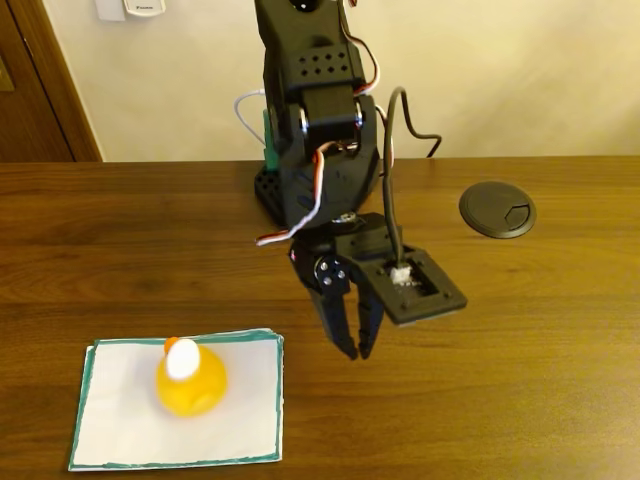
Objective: Grab the yellow duck toy and put inside the green color rectangle box on the table
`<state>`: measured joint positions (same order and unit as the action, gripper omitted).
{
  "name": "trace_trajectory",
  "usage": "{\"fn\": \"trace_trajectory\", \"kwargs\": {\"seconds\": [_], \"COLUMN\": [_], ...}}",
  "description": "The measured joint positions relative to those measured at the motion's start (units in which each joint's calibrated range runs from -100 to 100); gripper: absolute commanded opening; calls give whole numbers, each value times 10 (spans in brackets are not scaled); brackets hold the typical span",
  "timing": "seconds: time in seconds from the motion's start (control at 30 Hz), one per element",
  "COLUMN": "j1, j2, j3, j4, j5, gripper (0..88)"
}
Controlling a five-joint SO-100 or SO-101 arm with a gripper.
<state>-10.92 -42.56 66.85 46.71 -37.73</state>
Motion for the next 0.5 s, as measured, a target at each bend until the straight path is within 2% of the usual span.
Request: {"fn": "trace_trajectory", "kwargs": {"seconds": [0.07,0.2,0.5], "j1": [-26,-19,101], "j2": [-9,-119,-460], "j3": [31,129,257], "j4": [-2,28,237], "j5": [-23,-49,-41], "gripper": [2,2,2]}}
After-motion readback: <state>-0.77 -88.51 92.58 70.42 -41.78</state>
